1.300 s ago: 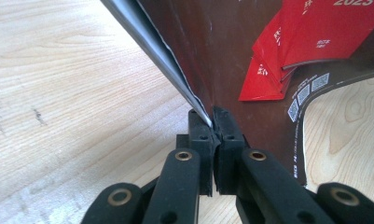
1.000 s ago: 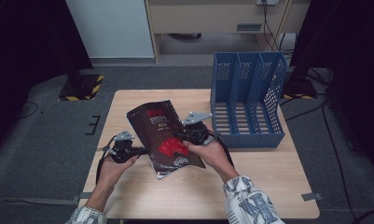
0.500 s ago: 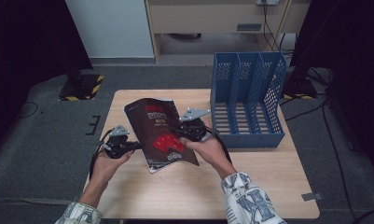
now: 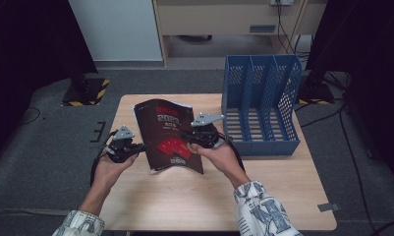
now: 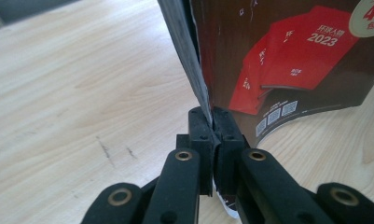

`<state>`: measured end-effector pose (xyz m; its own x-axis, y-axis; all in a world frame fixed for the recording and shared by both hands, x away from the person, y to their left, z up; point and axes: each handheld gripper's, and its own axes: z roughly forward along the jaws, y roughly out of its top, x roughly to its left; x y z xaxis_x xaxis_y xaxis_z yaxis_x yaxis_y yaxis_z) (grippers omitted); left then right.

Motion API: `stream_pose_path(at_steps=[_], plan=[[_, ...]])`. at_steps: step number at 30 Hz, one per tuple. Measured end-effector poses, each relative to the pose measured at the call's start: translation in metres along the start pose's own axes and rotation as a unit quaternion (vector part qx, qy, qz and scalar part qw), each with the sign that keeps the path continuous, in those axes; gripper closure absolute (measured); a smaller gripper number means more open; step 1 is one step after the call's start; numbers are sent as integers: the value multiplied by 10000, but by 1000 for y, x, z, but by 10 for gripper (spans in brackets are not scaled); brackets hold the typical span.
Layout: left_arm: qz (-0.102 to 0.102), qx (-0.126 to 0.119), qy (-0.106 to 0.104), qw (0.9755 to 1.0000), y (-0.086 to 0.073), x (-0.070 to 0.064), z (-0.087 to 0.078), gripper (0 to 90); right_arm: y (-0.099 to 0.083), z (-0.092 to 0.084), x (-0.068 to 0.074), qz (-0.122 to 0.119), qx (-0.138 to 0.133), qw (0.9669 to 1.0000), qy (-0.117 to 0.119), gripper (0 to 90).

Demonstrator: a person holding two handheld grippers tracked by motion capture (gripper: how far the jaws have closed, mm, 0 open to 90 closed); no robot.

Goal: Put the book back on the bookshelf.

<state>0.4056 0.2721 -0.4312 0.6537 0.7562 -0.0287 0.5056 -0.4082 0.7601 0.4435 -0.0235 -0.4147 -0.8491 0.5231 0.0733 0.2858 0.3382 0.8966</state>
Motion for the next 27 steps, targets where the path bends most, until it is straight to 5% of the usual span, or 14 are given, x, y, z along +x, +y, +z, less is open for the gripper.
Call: stream_pose_path(at_steps=[8, 15, 27], plan=[[98, -59, 12, 9999, 1, -1, -4, 879, 0, -5, 0, 38, -119, 9999, 77, 818], [139, -94, 28, 9999, 3, -3, -3, 879, 19, -22, -3, -23, -292, 9995, 121, 794], [199, -151, -35, 9997, 3, -6, -5, 879, 35, -26, -1, -119, -346, 9991, 197, 760]])
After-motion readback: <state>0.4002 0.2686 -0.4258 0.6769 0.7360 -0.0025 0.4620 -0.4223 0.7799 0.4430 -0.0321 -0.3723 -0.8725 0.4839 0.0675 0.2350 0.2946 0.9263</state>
